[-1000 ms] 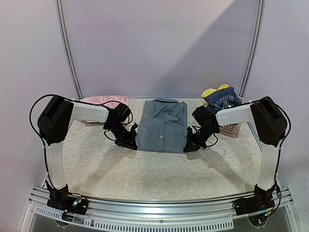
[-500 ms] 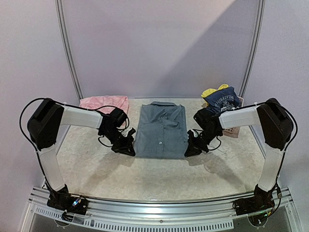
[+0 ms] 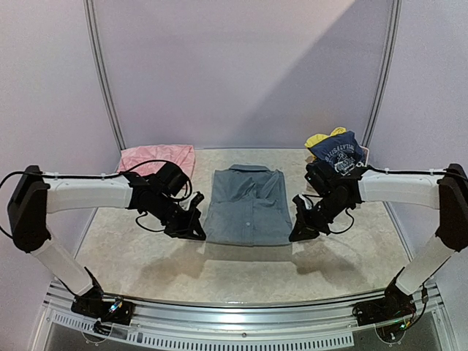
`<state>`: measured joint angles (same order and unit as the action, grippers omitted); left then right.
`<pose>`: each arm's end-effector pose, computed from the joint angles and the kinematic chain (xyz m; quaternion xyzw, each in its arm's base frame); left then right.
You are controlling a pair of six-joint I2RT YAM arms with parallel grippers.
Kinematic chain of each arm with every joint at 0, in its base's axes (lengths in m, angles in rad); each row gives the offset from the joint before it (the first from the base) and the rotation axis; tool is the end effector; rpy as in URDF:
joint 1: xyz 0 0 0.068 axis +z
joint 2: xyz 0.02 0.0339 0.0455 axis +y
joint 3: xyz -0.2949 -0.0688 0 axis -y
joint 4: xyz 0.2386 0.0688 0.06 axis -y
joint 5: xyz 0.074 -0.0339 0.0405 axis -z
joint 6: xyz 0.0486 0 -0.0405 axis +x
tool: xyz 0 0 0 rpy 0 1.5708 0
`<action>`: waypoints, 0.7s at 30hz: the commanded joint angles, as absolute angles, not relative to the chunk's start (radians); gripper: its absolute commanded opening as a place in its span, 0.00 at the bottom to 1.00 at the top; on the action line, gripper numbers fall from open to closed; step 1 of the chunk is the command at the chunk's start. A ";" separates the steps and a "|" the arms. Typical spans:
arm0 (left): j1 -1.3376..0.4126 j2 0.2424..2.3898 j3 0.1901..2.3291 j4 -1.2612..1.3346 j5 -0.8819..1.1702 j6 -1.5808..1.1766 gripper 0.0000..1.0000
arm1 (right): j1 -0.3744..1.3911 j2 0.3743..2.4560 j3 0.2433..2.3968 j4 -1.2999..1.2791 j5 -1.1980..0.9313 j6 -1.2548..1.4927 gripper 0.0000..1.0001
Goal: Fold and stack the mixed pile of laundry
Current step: Fold the 2/3-rectangle-folded shirt at the center of the board.
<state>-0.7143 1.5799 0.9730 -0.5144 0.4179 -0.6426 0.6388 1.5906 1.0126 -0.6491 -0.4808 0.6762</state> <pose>0.2170 -0.2143 0.2149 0.0804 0.9514 -0.2943 0.0428 0.2258 0.1957 0.2180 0.0228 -0.9575 -0.2872 0.0119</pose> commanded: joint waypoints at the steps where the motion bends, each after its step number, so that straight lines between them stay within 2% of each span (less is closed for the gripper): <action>1: -0.770 1.460 0.935 -0.591 0.355 -0.720 0.00 | 0.667 1.477 0.980 -0.764 -0.411 0.722 0.00; 10: -0.839 1.267 0.964 -0.752 0.323 -0.824 0.00 | 0.706 1.274 1.022 -0.957 -0.381 0.776 0.00; 21: -0.885 1.134 1.055 -0.868 0.303 -0.993 0.00 | 0.757 1.271 1.262 -1.162 -0.334 0.759 0.00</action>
<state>-0.8780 1.1851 1.0252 -0.7269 0.3599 -0.9089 0.7540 1.2812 1.1950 -0.9901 -0.4290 0.7582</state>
